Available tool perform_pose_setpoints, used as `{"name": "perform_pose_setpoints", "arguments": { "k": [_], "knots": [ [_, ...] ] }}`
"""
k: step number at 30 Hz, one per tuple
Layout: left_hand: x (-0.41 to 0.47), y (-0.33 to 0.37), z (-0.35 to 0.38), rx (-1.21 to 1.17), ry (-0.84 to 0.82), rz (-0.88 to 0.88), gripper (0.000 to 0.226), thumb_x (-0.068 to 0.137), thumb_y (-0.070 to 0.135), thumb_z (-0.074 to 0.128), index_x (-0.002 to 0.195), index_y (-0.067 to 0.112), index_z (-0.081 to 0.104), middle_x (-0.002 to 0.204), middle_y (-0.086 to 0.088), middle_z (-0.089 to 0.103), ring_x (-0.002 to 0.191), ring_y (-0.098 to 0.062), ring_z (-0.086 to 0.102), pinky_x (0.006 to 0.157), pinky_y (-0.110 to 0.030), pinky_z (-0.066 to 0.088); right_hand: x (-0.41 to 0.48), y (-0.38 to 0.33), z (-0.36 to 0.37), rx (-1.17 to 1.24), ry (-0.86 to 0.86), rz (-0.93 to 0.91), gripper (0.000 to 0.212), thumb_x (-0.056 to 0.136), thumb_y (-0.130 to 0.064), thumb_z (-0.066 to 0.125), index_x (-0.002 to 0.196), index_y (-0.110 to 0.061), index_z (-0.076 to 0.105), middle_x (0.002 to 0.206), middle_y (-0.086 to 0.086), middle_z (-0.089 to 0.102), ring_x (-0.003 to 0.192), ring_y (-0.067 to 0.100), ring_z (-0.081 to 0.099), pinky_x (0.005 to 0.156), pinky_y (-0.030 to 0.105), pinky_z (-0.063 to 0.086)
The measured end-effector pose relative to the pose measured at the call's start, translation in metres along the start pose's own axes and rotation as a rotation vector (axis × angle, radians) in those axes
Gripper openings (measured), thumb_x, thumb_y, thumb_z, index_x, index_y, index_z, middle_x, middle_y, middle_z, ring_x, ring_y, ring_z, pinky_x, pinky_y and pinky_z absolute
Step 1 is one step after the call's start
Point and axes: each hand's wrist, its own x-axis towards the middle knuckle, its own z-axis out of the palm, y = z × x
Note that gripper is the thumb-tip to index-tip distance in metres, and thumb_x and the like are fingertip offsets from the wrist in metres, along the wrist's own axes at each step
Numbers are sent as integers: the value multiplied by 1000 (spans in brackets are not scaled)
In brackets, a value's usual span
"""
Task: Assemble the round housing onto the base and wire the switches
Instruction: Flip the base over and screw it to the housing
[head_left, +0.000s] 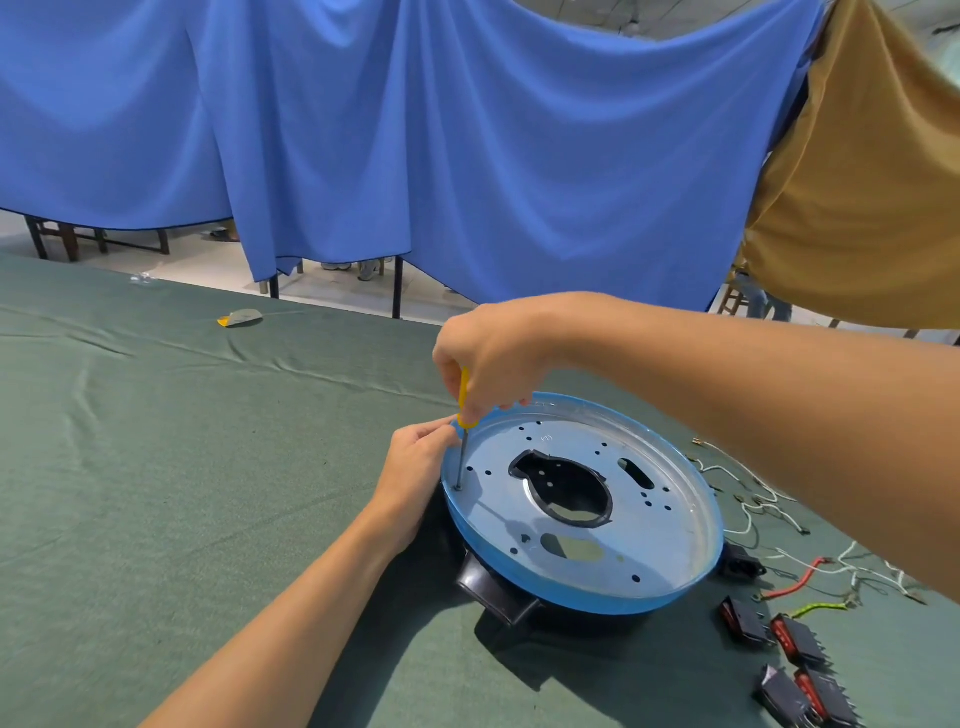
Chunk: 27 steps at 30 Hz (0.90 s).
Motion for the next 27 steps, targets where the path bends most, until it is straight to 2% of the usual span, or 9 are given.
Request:
{"name": "perform_pose_setpoints", "arguments": {
  "k": [2, 4, 8, 12, 14, 18, 23, 25, 27],
  "knots": [
    [0, 0, 1, -17, -8, -14, 28, 84, 7, 51, 63, 8, 70, 70, -7, 68, 68, -20, 60, 67, -31, 48, 0, 0, 6, -72, 84, -16, 25, 89, -29, 61, 77, -8, 67, 64, 4, 66, 64, 22, 64, 46, 20, 40],
    [-1, 0, 1, -9, -8, -8, 27, 83, 5, 50, 70, 6, 73, 75, -9, 71, 72, -21, 63, 71, -35, 50, 2, 2, 11, 13, 106, 55, 31, 88, -23, 55, 61, -8, 59, 54, 2, 61, 51, 21, 55, 42, 18, 37],
    [-1, 0, 1, -7, -9, 2, 33, 81, 2, 49, 69, 15, 77, 77, -2, 75, 70, -16, 65, 72, -33, 51, -2, 10, 7, 263, -101, 189, 32, 96, -26, 53, 71, -6, 56, 57, 4, 47, 42, 17, 34, 39, 16, 29],
    [-1, 0, 2, -8, -14, 14, 42, 84, 0, 46, 60, 20, 74, 69, 3, 73, 63, -12, 63, 59, -19, 50, -15, 6, 4, 101, -74, 49, 20, 91, -26, 63, 91, -6, 63, 68, 4, 56, 51, 15, 47, 36, 14, 34],
    [-2, 0, 1, -11, -24, 23, 40, 84, 0, 46, 62, 18, 74, 70, 3, 73, 63, -11, 62, 59, -20, 50, -18, 1, 8, -143, 69, -86, 19, 91, -24, 62, 98, -8, 67, 67, 1, 55, 56, 10, 44, 35, 16, 31],
    [0, -3, 0, 16, -15, 31, 30, 86, 4, 48, 63, 7, 67, 71, -2, 70, 67, -14, 60, 67, -31, 47, -22, -1, 11, -219, 175, -251, 15, 87, -11, 58, 89, -14, 72, 56, -7, 48, 54, 6, 39, 41, 16, 30],
    [-1, -5, 2, -1, -17, 41, 43, 86, 2, 47, 55, 22, 69, 63, 7, 69, 58, -6, 60, 57, -18, 48, -17, -5, 11, -202, 145, -160, 19, 85, -8, 53, 71, -4, 65, 50, -2, 42, 50, 14, 35, 38, 14, 32],
    [-2, -3, 2, 8, 6, 56, 43, 86, 1, 47, 53, 22, 65, 60, 10, 65, 54, -2, 55, 54, -14, 45, -13, -11, 11, -117, 114, -82, 27, 81, -6, 52, 55, -9, 50, 47, 1, 45, 55, 20, 44, 37, 16, 31],
    [-3, -2, 2, 17, 16, 65, 40, 88, 1, 48, 54, 19, 59, 56, 13, 58, 51, 1, 49, 55, -13, 43, -6, -16, 9, -65, 54, 5, 25, 81, -6, 52, 56, -9, 55, 52, 0, 60, 61, 21, 60, 40, 18, 38]
  ]
}}
